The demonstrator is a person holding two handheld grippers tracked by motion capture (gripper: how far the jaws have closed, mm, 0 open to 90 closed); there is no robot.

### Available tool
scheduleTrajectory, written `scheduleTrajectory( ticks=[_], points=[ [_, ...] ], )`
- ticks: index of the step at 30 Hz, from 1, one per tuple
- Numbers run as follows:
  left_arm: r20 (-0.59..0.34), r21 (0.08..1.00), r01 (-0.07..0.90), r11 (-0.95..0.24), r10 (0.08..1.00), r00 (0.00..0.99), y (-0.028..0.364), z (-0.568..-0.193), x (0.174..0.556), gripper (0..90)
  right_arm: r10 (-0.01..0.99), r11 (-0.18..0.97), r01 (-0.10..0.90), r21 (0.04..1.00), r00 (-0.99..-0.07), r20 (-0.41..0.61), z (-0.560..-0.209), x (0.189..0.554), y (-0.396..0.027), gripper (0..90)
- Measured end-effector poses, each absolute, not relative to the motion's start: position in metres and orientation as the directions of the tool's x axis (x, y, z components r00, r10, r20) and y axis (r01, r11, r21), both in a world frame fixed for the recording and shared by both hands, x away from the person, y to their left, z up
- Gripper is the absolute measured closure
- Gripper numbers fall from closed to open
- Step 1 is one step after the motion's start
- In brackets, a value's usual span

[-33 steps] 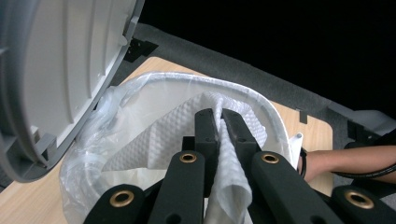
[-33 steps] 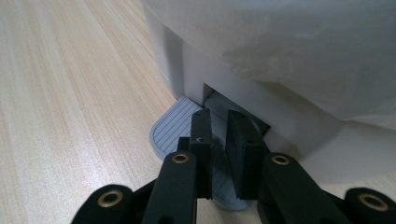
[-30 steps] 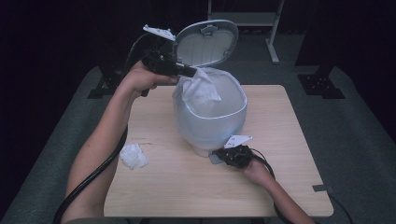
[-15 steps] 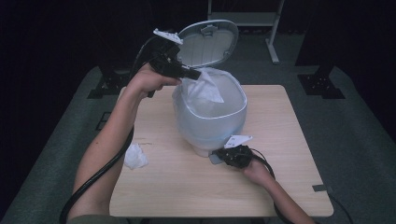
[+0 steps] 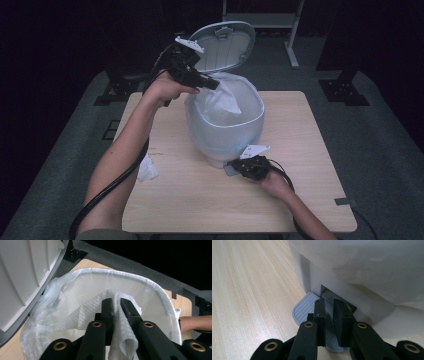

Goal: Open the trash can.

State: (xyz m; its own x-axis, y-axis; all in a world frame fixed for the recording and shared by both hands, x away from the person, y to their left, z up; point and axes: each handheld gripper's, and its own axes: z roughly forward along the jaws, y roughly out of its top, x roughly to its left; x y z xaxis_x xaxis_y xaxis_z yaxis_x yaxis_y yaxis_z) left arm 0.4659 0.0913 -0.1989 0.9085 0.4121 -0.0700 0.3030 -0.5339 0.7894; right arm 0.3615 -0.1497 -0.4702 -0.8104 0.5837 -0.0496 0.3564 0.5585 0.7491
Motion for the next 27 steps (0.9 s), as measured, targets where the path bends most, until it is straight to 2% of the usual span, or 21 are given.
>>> scheduleTrajectory(
  ticks=[5,7,12,27],
  points=[
    [-0.077,0.778,0.314,-0.543,0.414,0.907,0.086,-0.205,0.466,68.7,0.586,0.558,0.357,0.749,-0.809,-0.051,-0.47,0.361,-0.15,80.1],
    [-0.076,0.774,0.315,-0.55,0.413,0.908,0.085,-0.206,0.466,67.5,0.585,0.56,0.356,0.748,-0.81,-0.052,-0.47,0.361,-0.15,80.1],
    [-0.078,0.761,0.328,-0.56,0.423,0.903,0.081,-0.21,0.466,58.1,0.586,0.557,0.358,0.749,-0.809,-0.05,-0.47,0.361,-0.15,80.1],
    [-0.082,0.774,0.313,-0.55,0.404,0.911,0.069,-0.207,0.467,49.0,0.586,0.557,0.358,0.75,-0.809,-0.049,-0.47,0.361,-0.15,80.1]
  ],
)
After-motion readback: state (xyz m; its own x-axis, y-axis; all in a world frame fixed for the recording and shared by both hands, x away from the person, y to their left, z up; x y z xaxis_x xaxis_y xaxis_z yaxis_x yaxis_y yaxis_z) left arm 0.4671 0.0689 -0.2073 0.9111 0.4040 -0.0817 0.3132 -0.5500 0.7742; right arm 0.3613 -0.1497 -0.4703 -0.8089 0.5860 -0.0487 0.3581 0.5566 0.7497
